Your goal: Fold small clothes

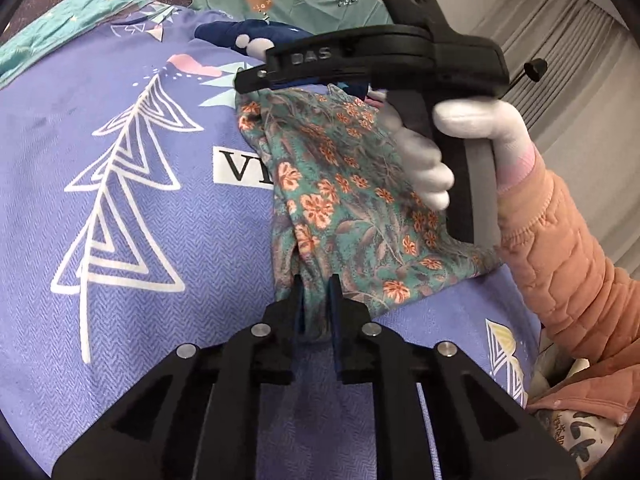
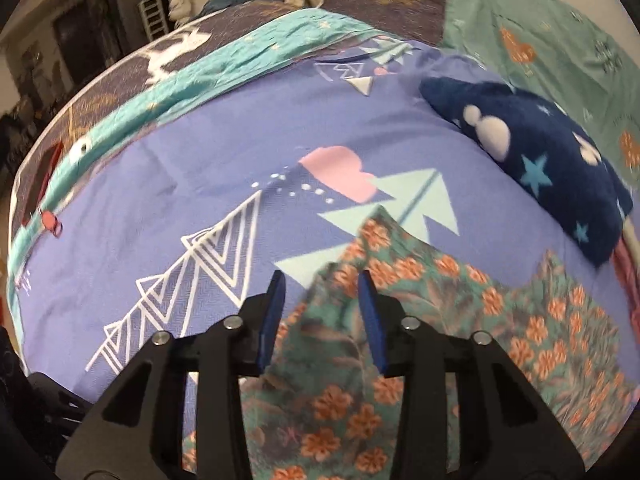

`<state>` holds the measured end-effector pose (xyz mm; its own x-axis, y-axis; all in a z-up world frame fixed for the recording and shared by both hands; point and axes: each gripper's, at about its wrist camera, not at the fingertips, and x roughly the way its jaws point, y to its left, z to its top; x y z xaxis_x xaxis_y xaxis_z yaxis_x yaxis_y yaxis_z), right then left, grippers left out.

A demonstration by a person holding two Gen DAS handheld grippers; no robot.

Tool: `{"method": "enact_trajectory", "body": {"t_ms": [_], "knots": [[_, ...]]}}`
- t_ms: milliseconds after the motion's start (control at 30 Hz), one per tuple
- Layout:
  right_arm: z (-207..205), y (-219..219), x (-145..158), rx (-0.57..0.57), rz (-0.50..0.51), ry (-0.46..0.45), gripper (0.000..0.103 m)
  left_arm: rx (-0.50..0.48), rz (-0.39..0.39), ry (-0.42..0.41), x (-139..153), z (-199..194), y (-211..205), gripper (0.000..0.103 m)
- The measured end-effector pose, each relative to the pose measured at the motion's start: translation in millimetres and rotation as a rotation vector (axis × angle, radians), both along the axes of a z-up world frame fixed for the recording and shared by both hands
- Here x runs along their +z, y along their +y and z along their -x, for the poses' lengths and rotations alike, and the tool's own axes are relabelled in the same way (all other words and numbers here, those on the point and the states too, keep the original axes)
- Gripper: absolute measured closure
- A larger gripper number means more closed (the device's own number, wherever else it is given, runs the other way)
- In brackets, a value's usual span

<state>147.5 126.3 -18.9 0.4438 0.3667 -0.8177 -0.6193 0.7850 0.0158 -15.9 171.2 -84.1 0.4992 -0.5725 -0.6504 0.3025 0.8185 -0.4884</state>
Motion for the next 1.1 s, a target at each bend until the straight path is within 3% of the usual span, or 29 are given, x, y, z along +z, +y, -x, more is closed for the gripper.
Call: {"method": "enact_trajectory", "body": {"t_ms": [167, 233, 333, 467, 533, 600, 667, 833, 1100], "knots": [[-6, 26, -17, 0.056, 0.159, 0.005, 0.074, -0.005, -0.012, -0.004, 0, 1, -3, 0.088], [-13, 27, -26, 0.031, 0.197, -0.002, 0.091, -0.005, -0.006, -0.002, -1, 1, -2, 0.088], [-30, 16, -21, -0.028, 0.078, 0.015, 0.102, -0.003, -0.001, 0.000, -2, 0, -2, 0.088], [-51, 1, -21, -0.081, -0.093, 0.078, 0.102, 0.000, -0.052, -0.021, 1, 3, -9, 0.088], [-50, -7, -21, -0.096, -0.123, 0.094, 0.099, 0.000, -0.086, -0.034, 2, 5, -14, 0.088], [-40, -23, -9, -0.120, -0.161, 0.061, 0.076, -0.001, -0.102, -0.042, 3, 6, -16, 0.087], [-26, -40, 8, -0.125, -0.185, 0.000, 0.068, -0.003, -0.096, -0.039, 3, 6, -16, 0.086], [24, -82, 30, -0.085, -0.154, -0.067, 0.067, -0.004, -0.083, -0.035, 2, 6, -13, 0.086], [111, -141, -1, -0.088, -0.147, -0.003, 0.062, 0.001, -0.139, -0.056, 5, 9, -19, 0.085]]}}
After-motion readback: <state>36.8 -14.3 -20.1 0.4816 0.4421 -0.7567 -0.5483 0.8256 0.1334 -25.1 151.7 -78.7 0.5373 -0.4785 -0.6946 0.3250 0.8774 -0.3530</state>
